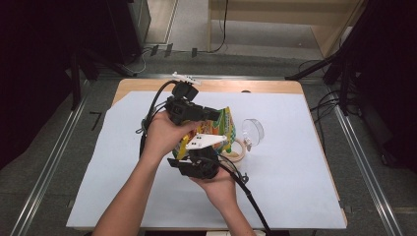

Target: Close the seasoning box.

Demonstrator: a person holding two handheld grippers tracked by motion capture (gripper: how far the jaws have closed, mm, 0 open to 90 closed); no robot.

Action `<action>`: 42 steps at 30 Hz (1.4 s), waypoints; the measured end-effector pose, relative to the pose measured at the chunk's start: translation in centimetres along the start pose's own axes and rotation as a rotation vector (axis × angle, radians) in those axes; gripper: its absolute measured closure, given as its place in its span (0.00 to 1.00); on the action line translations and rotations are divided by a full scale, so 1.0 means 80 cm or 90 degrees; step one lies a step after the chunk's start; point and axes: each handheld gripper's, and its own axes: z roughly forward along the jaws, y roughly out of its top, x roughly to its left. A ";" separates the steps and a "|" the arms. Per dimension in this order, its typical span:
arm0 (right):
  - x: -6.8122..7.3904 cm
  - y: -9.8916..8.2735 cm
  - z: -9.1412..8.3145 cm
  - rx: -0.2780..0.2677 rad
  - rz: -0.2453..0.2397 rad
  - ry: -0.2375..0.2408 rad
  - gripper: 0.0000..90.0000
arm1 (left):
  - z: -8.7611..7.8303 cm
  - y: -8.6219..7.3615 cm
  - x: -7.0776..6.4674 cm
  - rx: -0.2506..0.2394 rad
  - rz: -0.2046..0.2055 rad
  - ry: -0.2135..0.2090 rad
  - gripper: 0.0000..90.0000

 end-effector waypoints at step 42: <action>-0.003 0.001 -0.011 -0.004 0.014 -0.030 0.78 | 0.015 0.013 0.009 0.010 -0.020 -0.040 0.86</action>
